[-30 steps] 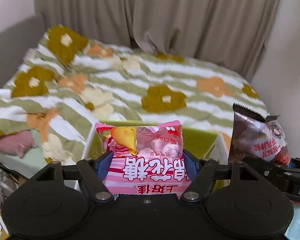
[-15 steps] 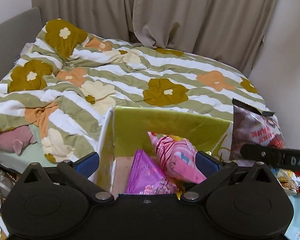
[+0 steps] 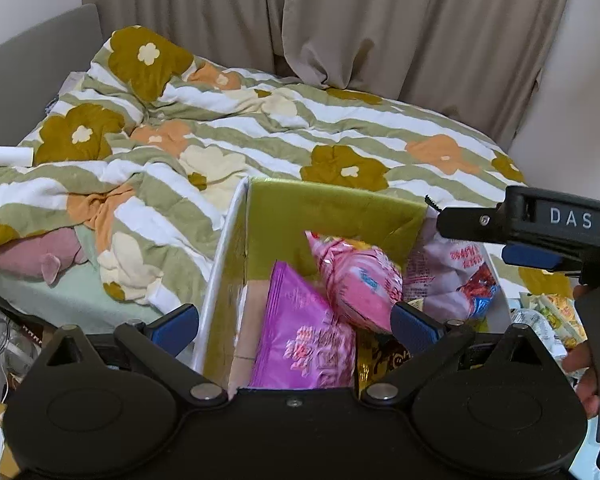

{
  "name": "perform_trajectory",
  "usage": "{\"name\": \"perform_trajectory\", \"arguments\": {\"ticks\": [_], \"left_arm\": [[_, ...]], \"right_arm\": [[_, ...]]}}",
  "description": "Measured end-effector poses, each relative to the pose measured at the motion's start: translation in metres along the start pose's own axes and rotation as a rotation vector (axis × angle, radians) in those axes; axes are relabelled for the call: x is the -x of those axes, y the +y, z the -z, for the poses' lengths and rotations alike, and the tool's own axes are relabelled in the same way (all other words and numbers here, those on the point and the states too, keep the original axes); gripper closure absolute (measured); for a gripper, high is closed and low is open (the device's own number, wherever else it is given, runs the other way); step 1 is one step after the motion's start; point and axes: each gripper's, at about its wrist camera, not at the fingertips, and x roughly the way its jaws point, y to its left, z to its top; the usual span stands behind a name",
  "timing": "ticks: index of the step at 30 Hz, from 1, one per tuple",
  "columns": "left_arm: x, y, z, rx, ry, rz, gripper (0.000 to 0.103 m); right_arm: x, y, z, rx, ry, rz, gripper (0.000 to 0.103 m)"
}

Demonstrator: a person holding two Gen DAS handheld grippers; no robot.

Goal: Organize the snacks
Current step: 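Carry both bags over the yellow-green box and open both tools inside, then move both tools back from the box to the snack pile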

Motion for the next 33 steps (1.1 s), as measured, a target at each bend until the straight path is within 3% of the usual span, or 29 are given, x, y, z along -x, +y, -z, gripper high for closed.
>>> {"name": "perform_trajectory", "arguments": {"ticks": [8,14,26,33], "left_arm": [[0.0,-0.004,0.012,-0.013,0.021,0.007,0.0],[0.013,-0.009,0.012,-0.021,-0.009,0.023,0.0],[0.068,-0.044,0.018,-0.074,-0.122,0.024,0.0],[0.102,-0.088,0.042,-0.081,-0.185,0.002,0.0]], "right_arm": [[0.005,-0.005,0.014,-0.007,-0.016,0.005,0.0],[0.025,-0.001,0.016,0.008,-0.046,0.003,0.0],[0.104,-0.011,0.024,0.043,-0.123,0.021,0.0],[0.163,-0.047,0.038,0.072,-0.152,0.028,0.0]]}}
